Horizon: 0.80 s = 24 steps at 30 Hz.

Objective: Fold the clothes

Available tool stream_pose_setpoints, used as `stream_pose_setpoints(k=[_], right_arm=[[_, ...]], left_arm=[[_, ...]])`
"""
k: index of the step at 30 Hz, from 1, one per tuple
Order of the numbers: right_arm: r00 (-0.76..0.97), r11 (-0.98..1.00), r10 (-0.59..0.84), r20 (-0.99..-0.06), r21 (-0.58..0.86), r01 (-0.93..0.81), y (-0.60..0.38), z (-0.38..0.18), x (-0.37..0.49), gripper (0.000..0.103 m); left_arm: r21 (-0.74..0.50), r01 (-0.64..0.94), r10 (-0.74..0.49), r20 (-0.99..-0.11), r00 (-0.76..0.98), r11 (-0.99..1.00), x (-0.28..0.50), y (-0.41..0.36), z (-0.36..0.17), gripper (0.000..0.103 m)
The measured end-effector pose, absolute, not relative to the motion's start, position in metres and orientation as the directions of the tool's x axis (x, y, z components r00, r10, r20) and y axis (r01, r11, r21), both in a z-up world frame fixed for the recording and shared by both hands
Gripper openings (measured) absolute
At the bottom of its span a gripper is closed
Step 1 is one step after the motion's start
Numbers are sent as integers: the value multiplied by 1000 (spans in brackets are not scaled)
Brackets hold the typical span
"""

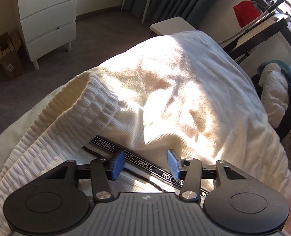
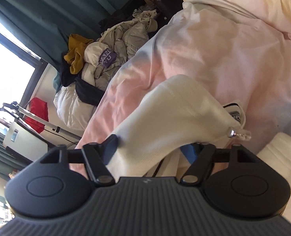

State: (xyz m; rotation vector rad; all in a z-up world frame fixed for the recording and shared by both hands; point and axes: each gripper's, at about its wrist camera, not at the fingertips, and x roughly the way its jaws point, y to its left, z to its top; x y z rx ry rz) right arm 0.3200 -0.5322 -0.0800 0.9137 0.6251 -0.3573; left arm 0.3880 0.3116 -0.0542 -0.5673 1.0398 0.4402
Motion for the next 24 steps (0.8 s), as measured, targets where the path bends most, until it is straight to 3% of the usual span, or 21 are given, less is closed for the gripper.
stream_pose_setpoints(k=[1,2,13,17,19,20,21,23,24], right_arm=[[771,578,-33,-636,617,534,-534,-77,321,26],[790,585,-31,-613,630,512,-533,-68,315,17],[943,653,8,-332,716,247,-529,30,249,10],[940,638,-8,-341,722,267,-528,59,222,10],[931,613,-13,-364,733,295,-530,61,217,10],[926,600,-19,-377,737,312,-531,62,214,10],[921,586,-25,-389,740,329,-532,62,211,10],[920,560,-29,-391,756,339,-532,63,204,10],[922,553,-31,-387,761,338,-531,63,201,10]], left_arm=[[-194,-578,98,-895,435,793,389,309,-54,0],[-197,-574,98,-892,441,795,387,311,-53,0],[-363,-507,71,-756,651,781,307,355,27,0],[-464,-443,-35,-720,693,767,276,363,40,0],[-518,-422,-99,-709,698,744,271,358,34,4],[-544,-416,-128,-705,698,729,272,353,28,15],[-568,-410,-157,-700,697,713,274,347,21,34],[-616,-400,-214,-686,695,679,277,336,9,52],[-639,-395,-242,-678,694,660,278,330,2,52]])
